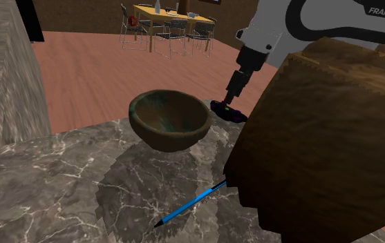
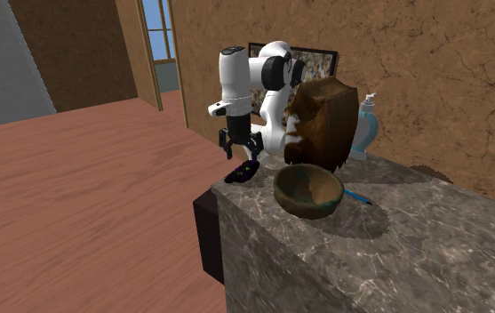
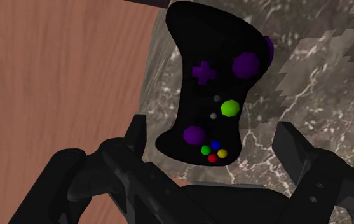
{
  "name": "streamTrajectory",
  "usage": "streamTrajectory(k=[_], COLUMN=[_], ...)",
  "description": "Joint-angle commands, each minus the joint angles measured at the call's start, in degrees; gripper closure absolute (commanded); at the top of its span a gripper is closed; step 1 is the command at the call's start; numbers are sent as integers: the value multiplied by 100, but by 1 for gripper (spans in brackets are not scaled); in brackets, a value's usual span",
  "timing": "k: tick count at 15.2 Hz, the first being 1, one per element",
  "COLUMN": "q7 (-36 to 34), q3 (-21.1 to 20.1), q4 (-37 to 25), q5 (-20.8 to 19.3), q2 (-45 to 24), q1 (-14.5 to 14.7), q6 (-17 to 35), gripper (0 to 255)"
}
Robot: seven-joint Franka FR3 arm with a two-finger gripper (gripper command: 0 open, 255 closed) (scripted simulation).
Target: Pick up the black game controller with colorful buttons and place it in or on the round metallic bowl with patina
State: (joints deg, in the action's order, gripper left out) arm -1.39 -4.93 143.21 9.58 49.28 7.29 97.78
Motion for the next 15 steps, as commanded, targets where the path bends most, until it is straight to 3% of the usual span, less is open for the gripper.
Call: streamTrajectory(k=[1, 6, 13, 14, 15], q7=[-3, 7, 6, 6, 6], q3=[-35, -92, -92, -92, -92], q4=[159, 508, 508, 508, 508], q5=[57, 109, 109, 109, 109], q2=[-3, -1, -1, -1, -1], q1=[26, 48, 48, 48, 48], q6=[198, 547, 546, 546, 546], gripper=[0, 0, 0, 255, 255])
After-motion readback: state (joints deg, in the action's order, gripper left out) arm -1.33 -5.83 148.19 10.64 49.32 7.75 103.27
